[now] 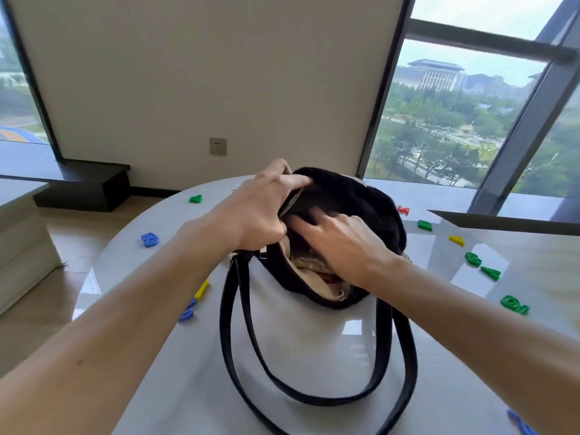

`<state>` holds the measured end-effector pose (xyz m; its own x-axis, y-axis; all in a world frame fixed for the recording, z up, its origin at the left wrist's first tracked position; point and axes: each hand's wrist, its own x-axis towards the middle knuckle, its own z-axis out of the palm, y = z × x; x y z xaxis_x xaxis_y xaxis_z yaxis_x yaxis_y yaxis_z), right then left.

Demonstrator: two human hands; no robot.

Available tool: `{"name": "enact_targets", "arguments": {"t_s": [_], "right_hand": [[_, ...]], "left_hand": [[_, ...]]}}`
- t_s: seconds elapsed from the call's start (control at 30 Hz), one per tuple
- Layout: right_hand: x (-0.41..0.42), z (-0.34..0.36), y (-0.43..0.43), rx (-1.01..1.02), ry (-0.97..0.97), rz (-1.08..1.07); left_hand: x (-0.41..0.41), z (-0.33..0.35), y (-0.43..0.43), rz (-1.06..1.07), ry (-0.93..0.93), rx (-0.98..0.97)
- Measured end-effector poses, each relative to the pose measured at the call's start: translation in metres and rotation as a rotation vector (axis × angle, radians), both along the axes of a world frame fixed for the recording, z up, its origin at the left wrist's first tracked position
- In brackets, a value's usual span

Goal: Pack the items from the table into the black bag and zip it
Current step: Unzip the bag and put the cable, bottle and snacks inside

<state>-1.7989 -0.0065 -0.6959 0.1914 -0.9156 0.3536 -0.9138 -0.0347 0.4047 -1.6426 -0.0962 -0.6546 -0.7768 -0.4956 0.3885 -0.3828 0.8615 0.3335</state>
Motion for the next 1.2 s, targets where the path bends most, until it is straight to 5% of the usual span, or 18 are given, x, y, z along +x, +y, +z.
{"name": "enact_targets", "arguments": {"t_s": [0.47,1.03,1.2], "right_hand": [[0.004,-0.019,-0.011,0.020,-0.136,0.054],[0.010,-0.024,0.035,0.010,-0.504,0.136],[0.006,-0.019,0.040,0.037,-0.769,0.158]], "left_hand": [[0.015,-0.011,0.001,-0.041,-0.238,-0.001],[0.004,-0.003,0.018,-0.099,-0.109,-0.141],[-0.007,-0.002,0.020,-0.121,-0.078,-0.011]]}}
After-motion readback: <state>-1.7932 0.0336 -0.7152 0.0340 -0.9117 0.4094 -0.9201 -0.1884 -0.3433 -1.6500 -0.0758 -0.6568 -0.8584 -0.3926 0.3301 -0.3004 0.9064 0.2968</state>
